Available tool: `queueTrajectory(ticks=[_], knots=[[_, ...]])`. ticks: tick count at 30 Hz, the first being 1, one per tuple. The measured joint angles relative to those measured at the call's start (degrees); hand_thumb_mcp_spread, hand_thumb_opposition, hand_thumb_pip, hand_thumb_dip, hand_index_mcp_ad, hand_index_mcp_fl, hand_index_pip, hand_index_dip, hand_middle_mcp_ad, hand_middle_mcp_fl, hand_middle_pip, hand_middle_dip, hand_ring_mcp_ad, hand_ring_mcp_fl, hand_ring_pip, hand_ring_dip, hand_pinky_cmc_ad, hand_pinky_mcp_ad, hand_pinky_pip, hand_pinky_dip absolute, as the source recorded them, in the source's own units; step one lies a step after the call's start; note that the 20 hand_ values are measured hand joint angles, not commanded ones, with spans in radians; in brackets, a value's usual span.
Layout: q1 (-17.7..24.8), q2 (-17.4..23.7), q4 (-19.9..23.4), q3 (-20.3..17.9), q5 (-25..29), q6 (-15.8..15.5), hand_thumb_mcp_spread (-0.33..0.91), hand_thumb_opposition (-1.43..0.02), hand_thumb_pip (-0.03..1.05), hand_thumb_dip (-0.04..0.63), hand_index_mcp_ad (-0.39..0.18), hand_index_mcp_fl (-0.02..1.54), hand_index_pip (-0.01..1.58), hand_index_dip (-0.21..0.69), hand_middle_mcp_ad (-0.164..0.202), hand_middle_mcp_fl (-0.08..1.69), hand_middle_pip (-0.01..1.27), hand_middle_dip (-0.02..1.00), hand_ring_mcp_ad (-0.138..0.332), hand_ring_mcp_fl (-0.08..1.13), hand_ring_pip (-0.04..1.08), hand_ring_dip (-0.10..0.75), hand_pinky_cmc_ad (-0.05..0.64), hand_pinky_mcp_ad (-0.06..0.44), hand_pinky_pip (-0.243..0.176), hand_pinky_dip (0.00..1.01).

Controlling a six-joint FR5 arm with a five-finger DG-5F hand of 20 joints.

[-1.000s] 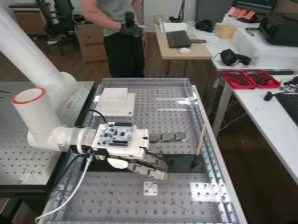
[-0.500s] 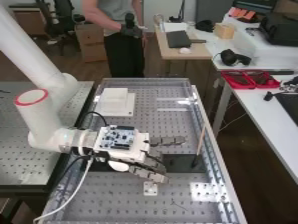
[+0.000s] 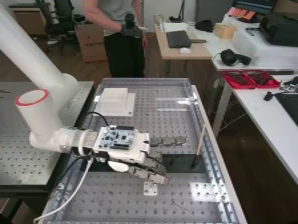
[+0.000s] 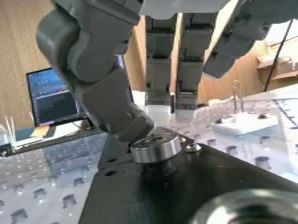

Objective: Grab the pcb board and place it in the clear container

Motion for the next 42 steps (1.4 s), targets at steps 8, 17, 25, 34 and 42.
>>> queueTrajectory(ticks=[8, 17, 25, 34, 42], knots=[[0.20, -0.21, 1.44, -0.33, 1.06, 0.06, 0.58, -0.96, 0.77, 0.379, -0.197, 0.04, 0.10, -0.188, 0.023, 0.47, 1.03, 0.88, 0.017, 0.49, 0.44, 0.654, 0.412, 0.150, 0.049, 0.19], [0.05, -0.26, 1.47, -0.31, 1.00, 0.18, 0.58, -0.96, 0.78, 0.377, -0.197, 0.04, 0.10, -0.187, 0.019, 0.52, 0.98, 0.88, 0.005, 0.54, 0.42, 0.654, 0.412, 0.164, 0.051, 0.19], [0.01, -0.29, 0.75, -0.04, 0.75, 0.70, 0.59, -0.96, 0.80, 0.382, -0.201, 0.04, 0.10, -0.187, 0.021, 0.53, 0.98, 0.88, 0.005, 0.56, 0.41, 0.654, 0.415, 0.168, 0.056, 0.19], [0.13, -0.52, -1.39, 0.94, 0.26, 0.24, 0.59, -0.97, 0.80, 0.379, -0.197, 0.04, 0.10, -0.188, 0.019, 0.45, 0.94, 0.88, 0.005, 0.45, 0.40, 0.660, 0.415, 0.169, 0.066, 0.19], [-0.05, -0.23, -1.84, 1.08, -0.30, 0.16, 0.59, -0.97, 0.79, 0.379, -0.201, 0.04, 0.10, -0.188, 0.019, 0.40, 0.92, 0.87, 0.009, 0.39, 0.40, 0.658, 0.417, 0.168, 0.066, 0.19]])
